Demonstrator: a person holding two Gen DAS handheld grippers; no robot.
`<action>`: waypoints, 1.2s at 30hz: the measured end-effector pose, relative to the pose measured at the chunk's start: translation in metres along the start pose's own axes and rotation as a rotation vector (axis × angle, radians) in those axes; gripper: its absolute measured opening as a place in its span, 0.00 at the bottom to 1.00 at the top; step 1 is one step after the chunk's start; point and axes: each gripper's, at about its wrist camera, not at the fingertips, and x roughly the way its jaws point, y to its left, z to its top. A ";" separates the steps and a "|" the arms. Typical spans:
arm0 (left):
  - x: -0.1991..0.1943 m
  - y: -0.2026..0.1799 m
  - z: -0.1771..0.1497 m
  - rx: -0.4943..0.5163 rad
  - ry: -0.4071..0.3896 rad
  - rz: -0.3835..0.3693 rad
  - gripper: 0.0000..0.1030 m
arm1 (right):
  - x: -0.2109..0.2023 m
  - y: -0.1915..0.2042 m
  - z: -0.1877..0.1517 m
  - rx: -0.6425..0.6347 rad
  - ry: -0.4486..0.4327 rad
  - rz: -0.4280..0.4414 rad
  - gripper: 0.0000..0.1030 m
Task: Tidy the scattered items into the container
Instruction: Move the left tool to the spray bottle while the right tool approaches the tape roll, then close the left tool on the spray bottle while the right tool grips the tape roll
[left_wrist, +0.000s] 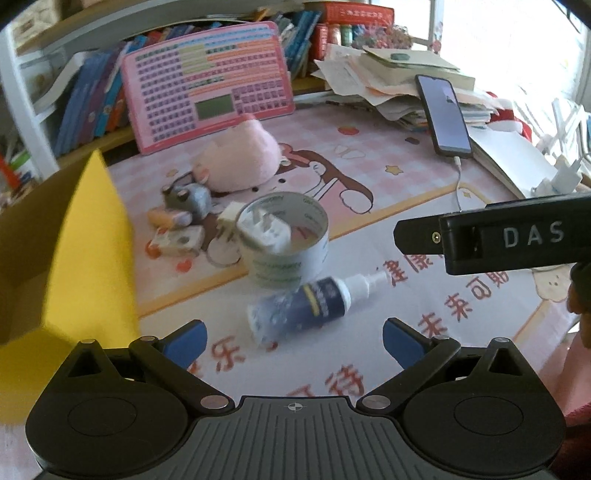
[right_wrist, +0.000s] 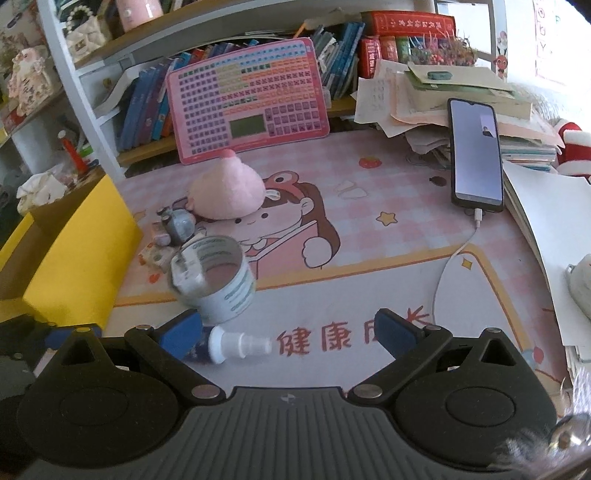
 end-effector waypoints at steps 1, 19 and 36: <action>0.005 -0.001 0.003 0.012 0.001 -0.004 0.95 | 0.002 -0.003 0.002 0.008 -0.001 0.002 0.99; 0.051 -0.003 0.017 0.067 0.087 -0.109 0.47 | 0.037 -0.023 0.022 0.079 0.032 0.060 0.99; 0.015 0.035 -0.004 -0.089 0.113 -0.029 0.52 | 0.089 0.053 0.030 -0.226 0.130 0.227 0.99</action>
